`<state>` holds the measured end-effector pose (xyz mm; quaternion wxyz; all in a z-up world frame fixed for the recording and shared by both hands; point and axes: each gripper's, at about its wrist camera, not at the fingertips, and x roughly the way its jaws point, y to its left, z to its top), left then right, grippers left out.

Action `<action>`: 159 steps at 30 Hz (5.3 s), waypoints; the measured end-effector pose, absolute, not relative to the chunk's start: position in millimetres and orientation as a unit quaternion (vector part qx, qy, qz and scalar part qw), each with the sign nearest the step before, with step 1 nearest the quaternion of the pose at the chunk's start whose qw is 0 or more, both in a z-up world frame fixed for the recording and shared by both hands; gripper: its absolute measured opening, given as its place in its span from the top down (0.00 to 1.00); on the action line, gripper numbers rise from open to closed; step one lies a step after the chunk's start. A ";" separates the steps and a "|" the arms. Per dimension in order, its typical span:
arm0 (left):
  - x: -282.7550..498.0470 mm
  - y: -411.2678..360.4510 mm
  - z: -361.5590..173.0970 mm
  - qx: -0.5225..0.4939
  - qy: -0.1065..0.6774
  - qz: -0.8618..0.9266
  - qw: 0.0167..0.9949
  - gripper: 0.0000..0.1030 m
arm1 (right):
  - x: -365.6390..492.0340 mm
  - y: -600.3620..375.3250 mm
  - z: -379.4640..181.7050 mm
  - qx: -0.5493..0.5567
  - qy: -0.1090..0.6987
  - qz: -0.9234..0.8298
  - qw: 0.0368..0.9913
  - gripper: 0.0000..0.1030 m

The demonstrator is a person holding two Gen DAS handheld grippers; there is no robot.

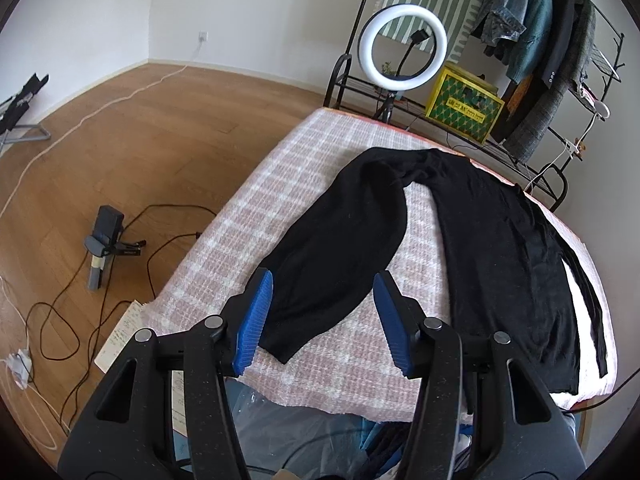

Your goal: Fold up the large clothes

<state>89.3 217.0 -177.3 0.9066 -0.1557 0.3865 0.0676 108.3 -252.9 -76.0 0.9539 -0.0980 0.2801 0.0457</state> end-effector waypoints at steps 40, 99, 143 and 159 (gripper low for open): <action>145.3 221.2 -247.6 -0.204 0.372 -0.017 0.905 0.95 | 229.9 -188.5 -149.8 0.001 0.415 0.224 0.882 0.38; 98.2 -9.2 -242.0 0.046 0.390 -0.256 0.883 1.00 | 438.0 -181.4 -230.5 0.127 0.520 0.264 0.802 0.69; 78.0 28.2 -240.4 -0.043 0.387 -0.180 0.903 0.96 | 404.4 -153.8 -264.1 0.038 0.500 0.343 0.795 0.48; 74.8 -3.6 -235.8 0.055 0.368 -0.197 0.907 0.96 | 426.1 -129.2 -238.7 0.004 0.461 0.311 0.831 0.99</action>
